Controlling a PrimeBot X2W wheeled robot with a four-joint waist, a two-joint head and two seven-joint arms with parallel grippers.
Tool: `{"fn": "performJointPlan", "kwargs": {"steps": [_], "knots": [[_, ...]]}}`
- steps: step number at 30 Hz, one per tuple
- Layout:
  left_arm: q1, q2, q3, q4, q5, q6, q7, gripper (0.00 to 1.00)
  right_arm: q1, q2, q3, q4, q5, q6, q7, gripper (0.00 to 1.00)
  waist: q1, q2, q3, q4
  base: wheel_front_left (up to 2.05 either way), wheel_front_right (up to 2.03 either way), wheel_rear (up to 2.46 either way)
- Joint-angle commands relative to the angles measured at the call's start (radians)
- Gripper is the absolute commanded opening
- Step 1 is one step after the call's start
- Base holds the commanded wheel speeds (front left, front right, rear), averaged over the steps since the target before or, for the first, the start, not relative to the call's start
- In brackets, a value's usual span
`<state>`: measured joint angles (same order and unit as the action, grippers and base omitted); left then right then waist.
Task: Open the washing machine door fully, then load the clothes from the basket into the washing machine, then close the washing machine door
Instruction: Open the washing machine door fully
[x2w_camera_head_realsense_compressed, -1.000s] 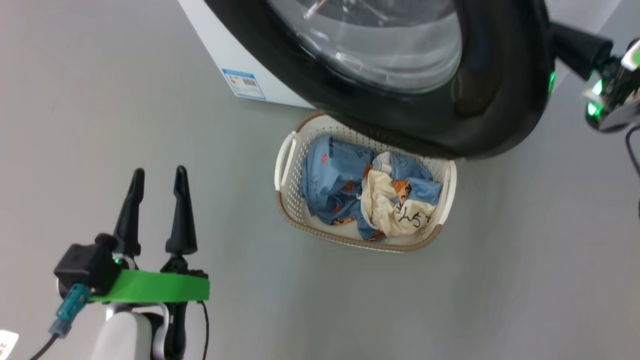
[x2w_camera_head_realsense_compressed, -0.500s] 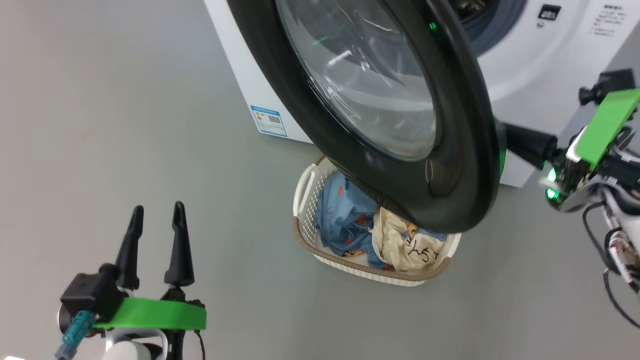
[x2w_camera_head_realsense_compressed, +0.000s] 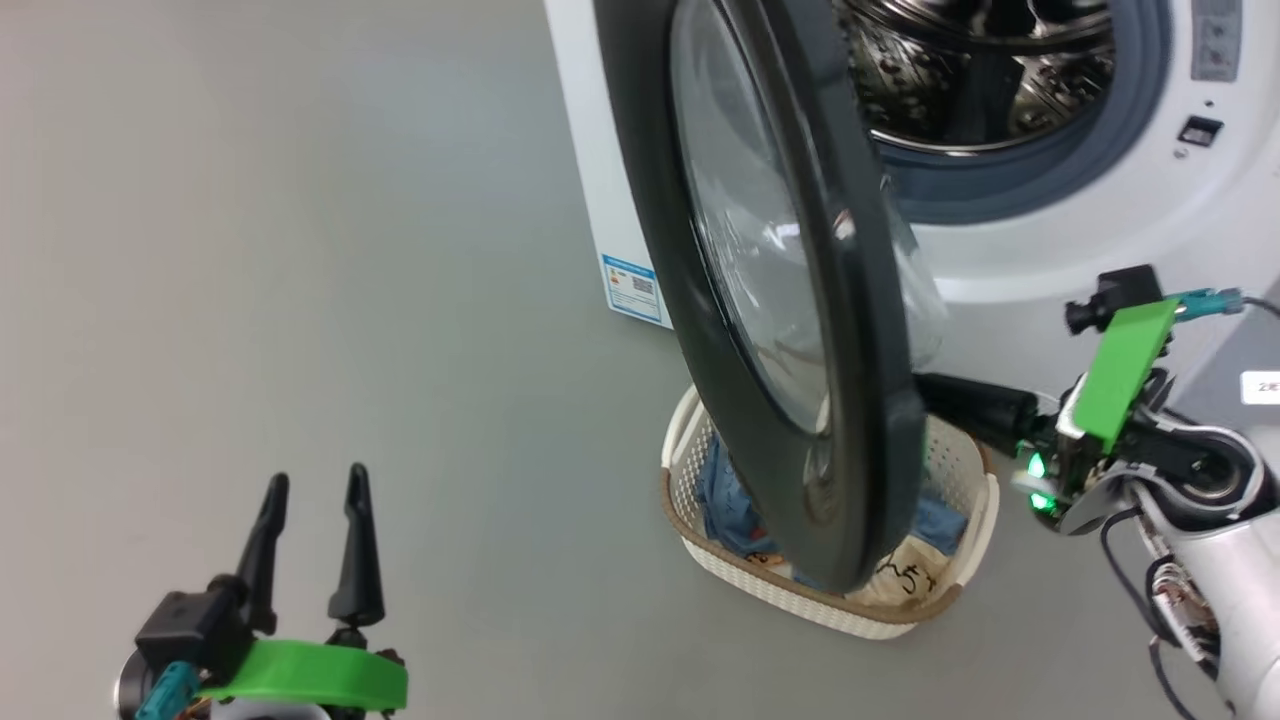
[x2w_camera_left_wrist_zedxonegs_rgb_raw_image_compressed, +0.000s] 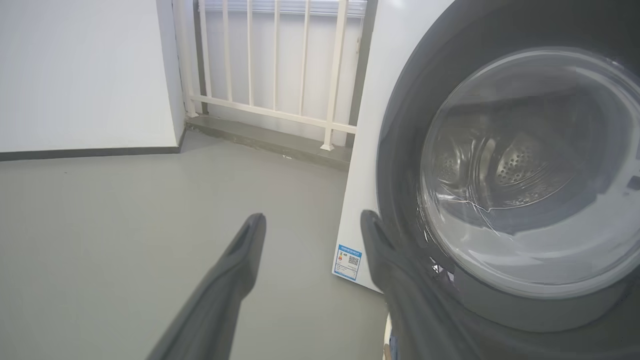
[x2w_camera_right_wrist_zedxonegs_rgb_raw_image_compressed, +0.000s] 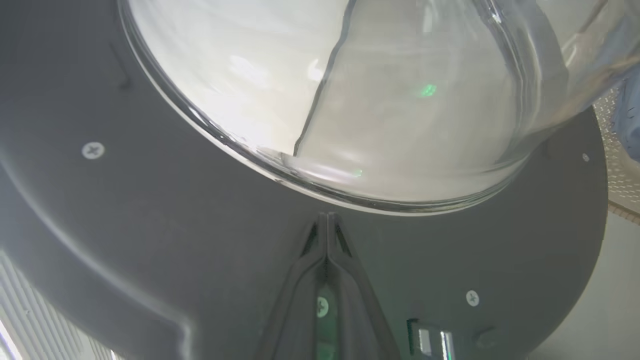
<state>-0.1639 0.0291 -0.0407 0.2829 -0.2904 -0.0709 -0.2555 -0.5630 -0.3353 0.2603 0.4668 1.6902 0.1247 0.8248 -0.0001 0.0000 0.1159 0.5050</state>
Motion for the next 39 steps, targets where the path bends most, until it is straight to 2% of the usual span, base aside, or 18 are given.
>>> {"fn": "performJointPlan", "kwargs": {"steps": [1, 13, 27, 36, 37, 38, 39], "knots": [[-0.001, 0.021, 0.047, -0.018, 0.014, 0.003, -0.006, 1.0, 0.01, 0.027, 0.027, -0.041, -0.002, 0.006, 0.017, 0.0, 0.0001, 0.0, -0.032, 0.034, 0.0, 0.0, 0.0], [0.044, 0.021, 0.092, -0.066, 0.006, 0.018, -0.006, 1.0, -0.035, 0.116, 0.073, -0.03, -0.028, 0.006, 0.062, 0.0, 0.0001, 0.0, -0.027, 0.046, 0.0, 0.0, 0.0], [0.043, 0.021, 0.082, -0.063, 0.004, 0.021, -0.006, 1.0, -0.018, 0.125, 0.043, -0.032, -0.04, 0.006, 0.068, 0.0, 0.0001, 0.0, -0.041, 0.039, 0.0, 0.0, 0.0], [0.021, 0.021, 0.046, -0.03, 0.016, 0.007, -0.006, 1.0, 0.046, 0.099, 0.008, -0.096, -0.067, 0.006, 0.032, 0.0, 0.0001, 0.0, -0.07, 0.024, 0.0, 0.0, 0.0], [0.015, 0.021, 0.034, -0.016, 0.019, 0.004, -0.006, 1.0, 0.066, 0.091, -0.005, -0.112, -0.077, 0.006, 0.01, 0.19, 0.0001, 0.0, -0.082, 0.018, 0.0, 0.0, 0.0], [0.013, 0.021, 0.031, -0.009, 0.02, 0.003, -0.006, 1.0, 0.075, 0.09, -0.009, -0.121, -0.08, 0.006, 0.003, 0.34, 0.0001, 0.0, -0.085, 0.012, 0.0, 0.0, 0.0], [0.012, 0.021, 0.031, -0.005, 0.021, 0.002, -0.006, 1.0, 0.082, 0.089, -0.01, -0.131, -0.082, 0.006, 0.0, 0.42, 0.0001, 0.0, -0.087, 0.003, 0.0, 0.0, 0.0]]}}
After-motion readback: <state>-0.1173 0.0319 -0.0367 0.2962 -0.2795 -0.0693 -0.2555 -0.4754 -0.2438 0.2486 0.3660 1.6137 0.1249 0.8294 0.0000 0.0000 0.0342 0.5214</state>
